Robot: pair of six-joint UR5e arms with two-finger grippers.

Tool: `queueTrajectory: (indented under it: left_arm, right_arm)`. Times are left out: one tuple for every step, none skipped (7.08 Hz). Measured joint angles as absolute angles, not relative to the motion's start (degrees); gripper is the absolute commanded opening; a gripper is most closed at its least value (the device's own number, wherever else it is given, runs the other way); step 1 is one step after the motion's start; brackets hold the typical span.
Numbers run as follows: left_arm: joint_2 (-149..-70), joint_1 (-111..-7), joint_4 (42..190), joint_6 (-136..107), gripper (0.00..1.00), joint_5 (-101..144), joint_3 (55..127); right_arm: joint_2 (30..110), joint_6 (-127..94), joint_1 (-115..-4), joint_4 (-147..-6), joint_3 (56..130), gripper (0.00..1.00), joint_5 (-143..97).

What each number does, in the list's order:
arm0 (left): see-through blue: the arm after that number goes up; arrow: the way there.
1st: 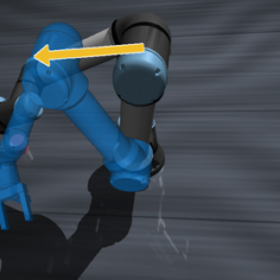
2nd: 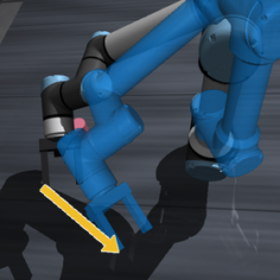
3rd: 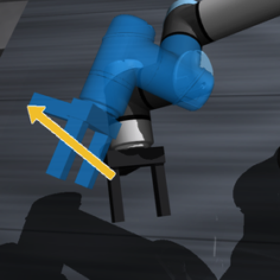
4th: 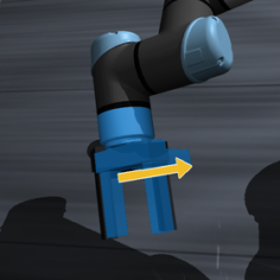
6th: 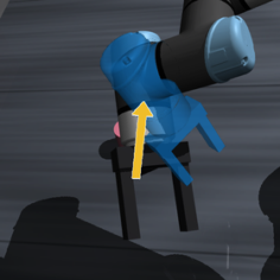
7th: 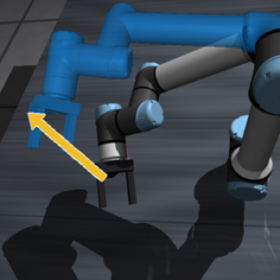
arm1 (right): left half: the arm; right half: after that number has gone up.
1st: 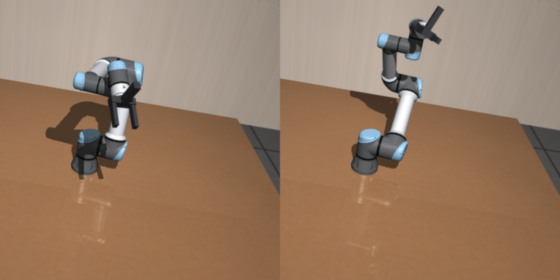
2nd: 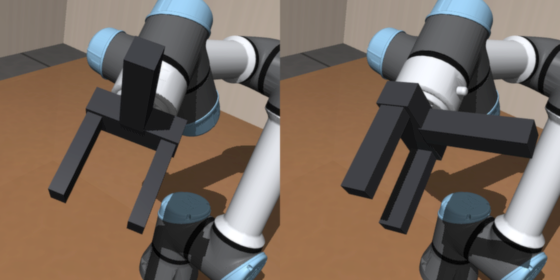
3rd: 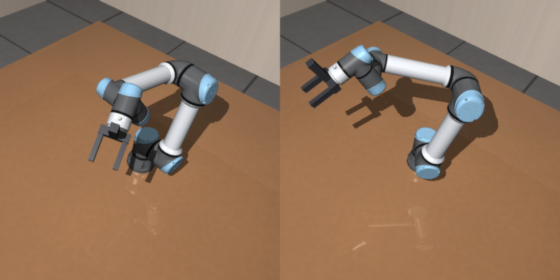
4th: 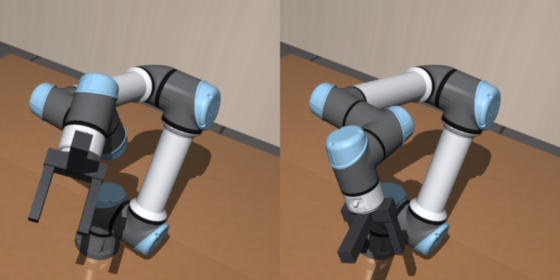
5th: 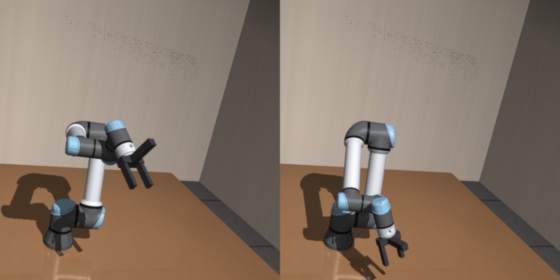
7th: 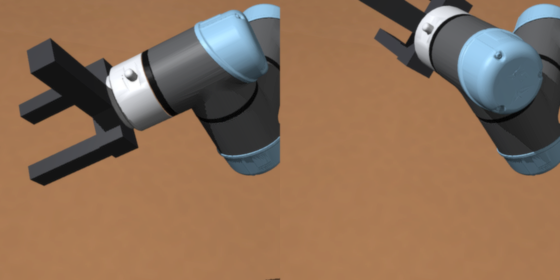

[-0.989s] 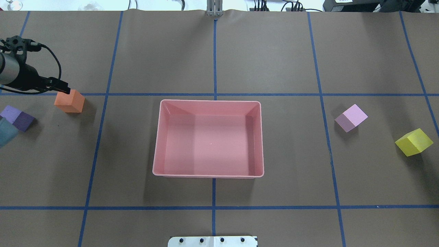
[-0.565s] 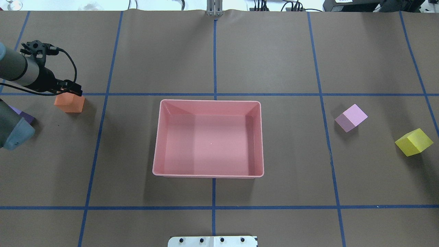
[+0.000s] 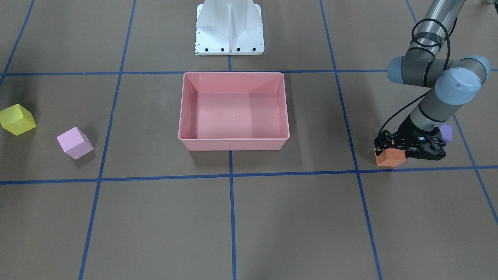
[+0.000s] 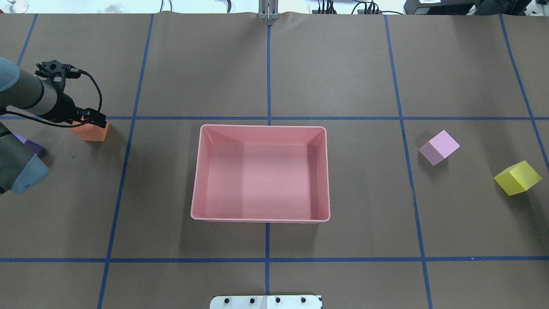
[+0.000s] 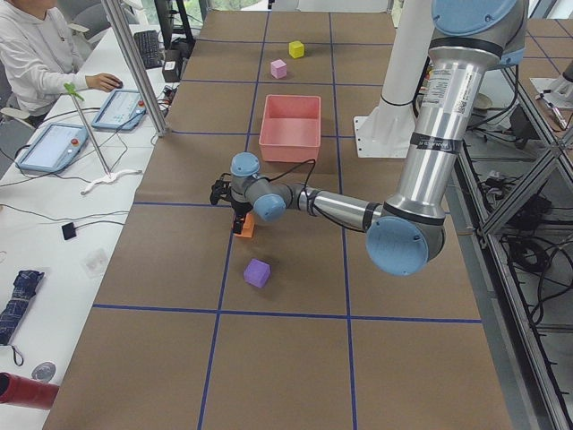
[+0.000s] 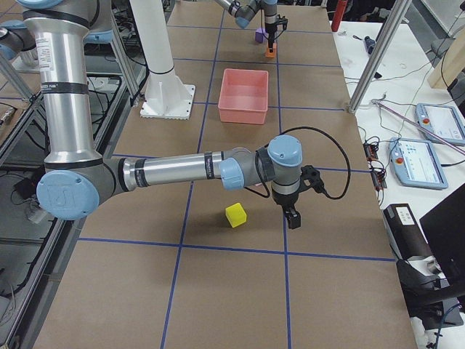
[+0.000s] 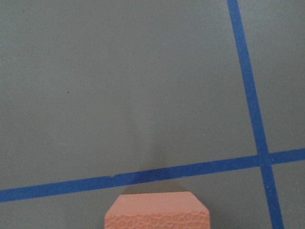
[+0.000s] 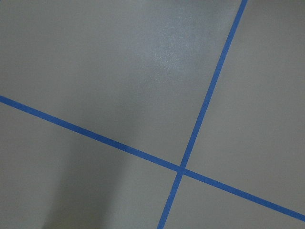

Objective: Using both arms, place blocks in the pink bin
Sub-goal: 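Lower the left gripper onto the orange cube and close it, then lift the orange cube with the left gripper and carry it over the pink bin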

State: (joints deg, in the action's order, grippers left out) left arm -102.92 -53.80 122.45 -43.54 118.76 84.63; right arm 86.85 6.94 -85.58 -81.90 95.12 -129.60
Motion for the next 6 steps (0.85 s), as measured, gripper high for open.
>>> queueTrajectory:
  left_arm:
    - [-103.0,-53.4,122.5,-43.5,0.27,118.5,84.2]
    - [-103.0,-53.1,122.6,-43.5,0.00,118.2,84.1]
    - [-103.0,-52.9,122.6,-43.3,0.00,117.8,84.4]
    - [-102.9,-52.9,122.4,-43.2,0.00,117.7,85.4]
    - [-103.0,-52.9,121.4,-43.1,0.00,118.0,87.3]
    - [-103.8,-52.9,117.9,-43.2,0.00,118.4,90.6]
  right_arm:
    - [86.9,6.9,-85.5,-81.9,95.0,0.99,-129.7]
    - [86.9,6.9,-85.5,-81.8,94.8,0.99,-129.7]
    - [86.8,6.9,-85.5,-81.8,94.8,0.99,-129.7]
    - [86.8,6.9,-85.5,-81.8,94.8,0.99,-129.7]
    - [86.8,6.9,-85.4,-81.8,94.8,0.99,-129.7]
    - [86.8,6.9,-85.4,-81.8,94.8,0.99,-129.7]
